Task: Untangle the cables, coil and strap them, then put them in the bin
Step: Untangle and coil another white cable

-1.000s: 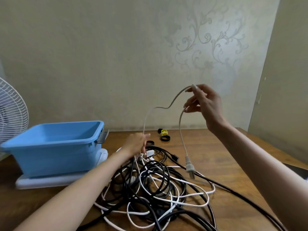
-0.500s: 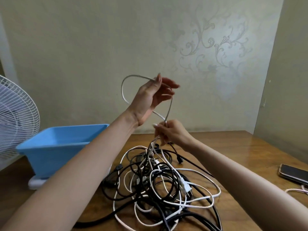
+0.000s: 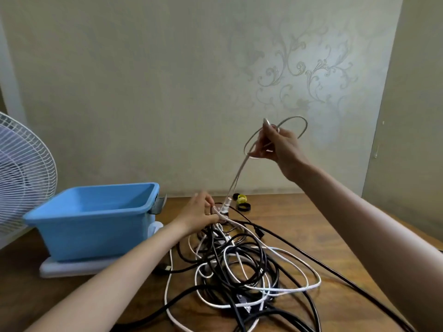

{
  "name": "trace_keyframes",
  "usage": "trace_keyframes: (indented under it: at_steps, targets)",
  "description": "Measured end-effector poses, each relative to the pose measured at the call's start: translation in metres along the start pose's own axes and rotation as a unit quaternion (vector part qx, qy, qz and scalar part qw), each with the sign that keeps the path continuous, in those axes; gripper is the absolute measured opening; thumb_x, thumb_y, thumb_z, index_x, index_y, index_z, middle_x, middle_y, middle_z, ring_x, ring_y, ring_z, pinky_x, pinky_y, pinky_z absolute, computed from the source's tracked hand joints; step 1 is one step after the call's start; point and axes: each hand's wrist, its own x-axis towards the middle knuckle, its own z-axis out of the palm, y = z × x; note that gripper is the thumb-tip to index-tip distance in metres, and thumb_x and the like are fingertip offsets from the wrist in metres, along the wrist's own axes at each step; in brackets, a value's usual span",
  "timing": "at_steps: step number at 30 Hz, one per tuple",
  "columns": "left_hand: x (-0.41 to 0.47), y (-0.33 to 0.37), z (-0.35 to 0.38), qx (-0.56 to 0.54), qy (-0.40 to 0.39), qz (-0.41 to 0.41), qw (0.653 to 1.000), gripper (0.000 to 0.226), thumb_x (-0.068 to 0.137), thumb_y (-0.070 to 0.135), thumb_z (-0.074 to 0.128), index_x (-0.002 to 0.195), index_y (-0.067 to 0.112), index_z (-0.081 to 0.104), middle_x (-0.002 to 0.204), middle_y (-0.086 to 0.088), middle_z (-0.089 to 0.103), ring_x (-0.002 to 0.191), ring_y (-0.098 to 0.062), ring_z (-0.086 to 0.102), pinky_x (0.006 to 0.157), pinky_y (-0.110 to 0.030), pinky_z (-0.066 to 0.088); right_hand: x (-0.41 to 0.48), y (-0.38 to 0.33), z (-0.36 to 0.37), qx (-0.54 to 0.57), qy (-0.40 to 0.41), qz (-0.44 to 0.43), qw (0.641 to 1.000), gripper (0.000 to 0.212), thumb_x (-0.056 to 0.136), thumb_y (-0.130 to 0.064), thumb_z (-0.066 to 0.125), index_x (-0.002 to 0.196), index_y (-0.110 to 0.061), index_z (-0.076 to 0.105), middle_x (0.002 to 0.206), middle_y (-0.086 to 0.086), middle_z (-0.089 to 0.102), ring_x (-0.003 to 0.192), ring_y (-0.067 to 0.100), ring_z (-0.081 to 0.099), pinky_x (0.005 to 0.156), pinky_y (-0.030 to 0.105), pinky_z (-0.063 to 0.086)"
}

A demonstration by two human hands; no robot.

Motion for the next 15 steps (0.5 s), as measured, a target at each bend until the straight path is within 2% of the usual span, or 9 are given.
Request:
trace_keyframes:
  at_steps: [2,4,5,7,9,11,13,14,15]
  targets:
    - [0.001,-0.009,-0.005,-0.056,-0.051,-0.060,0.995,0.039,0.077,0.038,0.075,0.099,0.017,0.051,0.102,-0.001,0.059,0.095,-0.016,0.057,0.073,-0.024,0.048,0.000,0.009,-0.012,-0.007,0.013,0.031,0.999,0.039,0.101,-0.031,0.043,0.075,-0.006,0.056,0.055,0.006,0.059,0.055,0.017,0.060,0.067,0.034,0.059]
    - [-0.002,-0.020,-0.010,-0.100,-0.069,-0.072,0.990,0.028,0.081,0.033,0.072,0.095,0.016,0.056,0.101,-0.004,0.065,0.099,-0.021,0.061,0.081,-0.030,0.051,0.000,0.023,-0.022,-0.021,0.024,0.075,0.997,0.034,0.101,-0.030,0.044,0.087,-0.003,0.060,0.062,0.008,0.060,0.055,0.016,0.062,0.064,0.032,0.060]
    - [-0.004,-0.024,-0.013,-0.101,-0.067,-0.073,0.990,0.024,0.083,0.029,0.071,0.096,0.014,0.057,0.102,-0.005,0.065,0.100,-0.020,0.061,0.082,-0.027,0.049,-0.001,0.031,-0.027,-0.041,0.028,0.107,0.993,0.030,0.101,-0.027,0.045,0.092,-0.002,0.060,0.067,0.011,0.060,0.054,0.016,0.062,0.061,0.031,0.060]
    - [-0.011,-0.032,-0.017,-0.047,-0.032,-0.072,0.996,0.022,0.084,0.024,0.071,0.097,0.013,0.057,0.101,-0.003,0.061,0.096,-0.017,0.058,0.074,-0.017,0.044,-0.007,0.050,-0.032,-0.081,0.030,0.190,0.978,0.022,0.101,-0.019,0.047,0.099,0.002,0.056,0.076,0.016,0.058,0.053,0.019,0.062,0.052,0.027,0.058]
    - [-0.017,-0.035,-0.019,0.019,0.011,-0.078,0.997,0.018,0.084,0.026,0.070,0.087,0.016,0.055,0.094,0.000,0.060,0.088,-0.015,0.055,0.070,-0.021,0.041,-0.017,0.067,-0.037,-0.155,0.035,0.271,0.949,0.020,0.100,-0.014,0.049,0.105,0.004,0.053,0.079,0.017,0.056,0.051,0.024,0.062,0.043,0.027,0.054]
    - [-0.027,-0.036,-0.024,0.067,-0.021,-0.112,0.991,0.016,0.086,0.028,0.067,0.078,0.020,0.055,0.081,0.005,0.061,0.078,-0.012,0.055,0.070,-0.025,0.042,-0.028,0.082,-0.041,-0.388,0.000,0.289,0.875,0.019,0.097,-0.015,0.052,0.105,0.002,0.055,0.083,0.015,0.059,0.059,0.028,0.066,0.044,0.030,0.054]
    - [-0.035,-0.035,-0.026,0.125,-0.116,-0.141,0.975,0.013,0.088,0.024,0.064,0.081,0.014,0.063,0.076,0.004,0.063,0.071,-0.010,0.055,0.064,-0.022,0.043,-0.040,0.088,-0.043,-0.633,-0.013,0.204,0.747,0.024,0.093,-0.018,0.055,0.112,-0.005,0.055,0.103,0.014,0.060,0.088,0.034,0.066,0.063,0.036,0.052]
    - [-0.043,-0.035,-0.026,0.150,-0.163,-0.152,0.963,0.012,0.089,0.021,0.064,0.089,0.009,0.066,0.078,0.002,0.062,0.070,-0.011,0.054,0.060,-0.018,0.042,-0.048,0.093,-0.038,-0.686,0.006,0.139,0.714,0.032,0.091,-0.017,0.055,0.120,-0.006,0.049,0.114,0.016,0.055,0.098,0.036,0.062,0.071,0.038,0.050]
    - [-0.047,-0.033,-0.026,0.162,-0.203,-0.160,0.952,0.016,0.088,0.019,0.064,0.098,0.006,0.065,0.081,0.000,0.061,0.069,-0.011,0.054,0.056,-0.015,0.041,-0.053,0.096,-0.030,-0.698,0.028,0.067,0.712,0.040,0.089,-0.014,0.056,0.126,-0.007,0.045,0.119,0.016,0.050,0.102,0.037,0.058,0.073,0.040,0.048]
